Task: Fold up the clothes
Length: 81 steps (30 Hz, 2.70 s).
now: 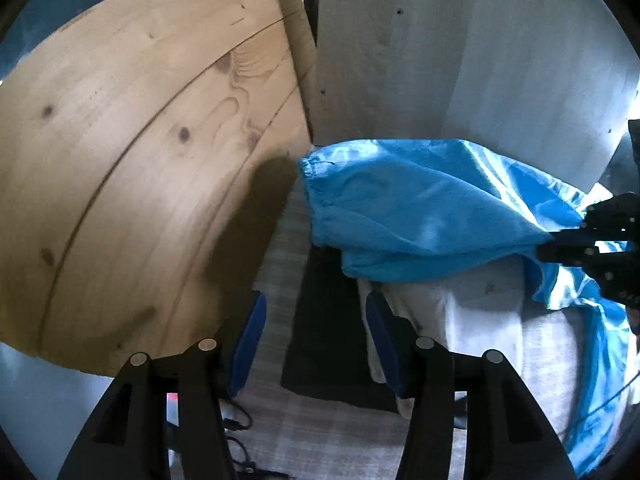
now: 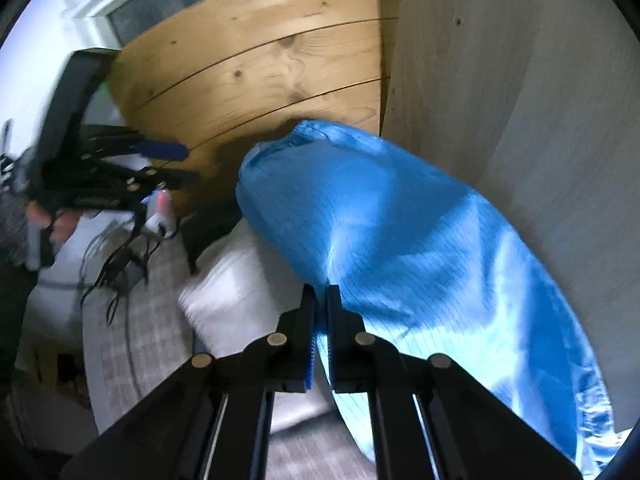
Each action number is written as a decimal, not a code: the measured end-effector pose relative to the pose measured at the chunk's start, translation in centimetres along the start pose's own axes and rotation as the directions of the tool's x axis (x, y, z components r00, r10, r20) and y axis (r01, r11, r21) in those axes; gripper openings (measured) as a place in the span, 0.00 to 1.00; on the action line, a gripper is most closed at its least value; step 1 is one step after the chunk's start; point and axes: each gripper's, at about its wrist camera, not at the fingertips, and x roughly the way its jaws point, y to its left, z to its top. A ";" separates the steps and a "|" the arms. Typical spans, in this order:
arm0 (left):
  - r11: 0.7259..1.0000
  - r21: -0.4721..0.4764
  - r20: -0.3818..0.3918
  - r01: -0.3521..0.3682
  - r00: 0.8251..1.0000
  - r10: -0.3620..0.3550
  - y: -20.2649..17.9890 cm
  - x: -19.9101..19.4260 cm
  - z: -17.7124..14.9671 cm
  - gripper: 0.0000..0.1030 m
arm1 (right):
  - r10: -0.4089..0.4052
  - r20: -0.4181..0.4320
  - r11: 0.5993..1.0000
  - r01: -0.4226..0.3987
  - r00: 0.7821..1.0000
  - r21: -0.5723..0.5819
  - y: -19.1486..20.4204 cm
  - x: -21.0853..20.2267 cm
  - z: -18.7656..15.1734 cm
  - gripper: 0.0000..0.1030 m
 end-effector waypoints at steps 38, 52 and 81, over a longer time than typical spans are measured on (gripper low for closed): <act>0.986 -0.130 -0.092 0.104 0.989 -0.117 1.4 2.8 -1.5 0.51 | -0.114 -0.105 0.962 0.084 0.988 -0.260 5.6 7.2 2.6 0.04; 0.654 -0.699 0.019 0.288 0.922 -0.386 4.2 4.8 -1.8 0.56 | -0.091 -0.094 0.974 0.069 0.991 -0.214 4.2 5.5 1.9 0.04; 0.607 -0.753 0.024 0.254 0.932 -0.361 3.1 7.6 0.1 0.64 | -0.079 -0.095 0.978 0.059 0.992 -0.198 3.9 6.1 1.6 0.04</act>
